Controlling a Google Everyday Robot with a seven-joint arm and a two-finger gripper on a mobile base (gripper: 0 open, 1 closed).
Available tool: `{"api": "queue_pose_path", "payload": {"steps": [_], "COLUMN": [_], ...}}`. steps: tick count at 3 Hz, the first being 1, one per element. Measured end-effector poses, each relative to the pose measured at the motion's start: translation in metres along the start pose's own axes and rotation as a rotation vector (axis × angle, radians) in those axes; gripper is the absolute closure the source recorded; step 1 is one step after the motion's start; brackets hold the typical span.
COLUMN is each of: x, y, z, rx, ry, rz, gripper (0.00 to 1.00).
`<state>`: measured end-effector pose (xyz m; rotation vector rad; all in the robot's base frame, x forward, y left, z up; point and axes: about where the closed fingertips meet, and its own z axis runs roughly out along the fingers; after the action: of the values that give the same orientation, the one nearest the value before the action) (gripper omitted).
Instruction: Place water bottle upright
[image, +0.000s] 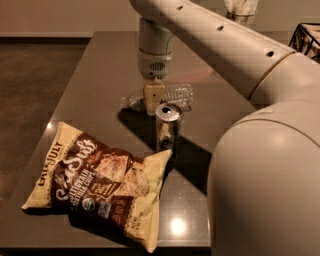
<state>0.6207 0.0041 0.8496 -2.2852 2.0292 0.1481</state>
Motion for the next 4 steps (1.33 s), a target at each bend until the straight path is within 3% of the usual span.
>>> {"api": "queue_pose_path", "payload": {"steps": [1,2,4], "x": [-0.001,0.009,0.012], "y": [-0.007,-0.009,0.005], "z": [-0.016,-0.052,-0.105], "rx": [-0.001,0.035,0.115], "ry": [-0.087,-0.238,-0.62], "rz": [0.005,0.045,0.158], "gripper": [0.72,0.96,1.0]}}
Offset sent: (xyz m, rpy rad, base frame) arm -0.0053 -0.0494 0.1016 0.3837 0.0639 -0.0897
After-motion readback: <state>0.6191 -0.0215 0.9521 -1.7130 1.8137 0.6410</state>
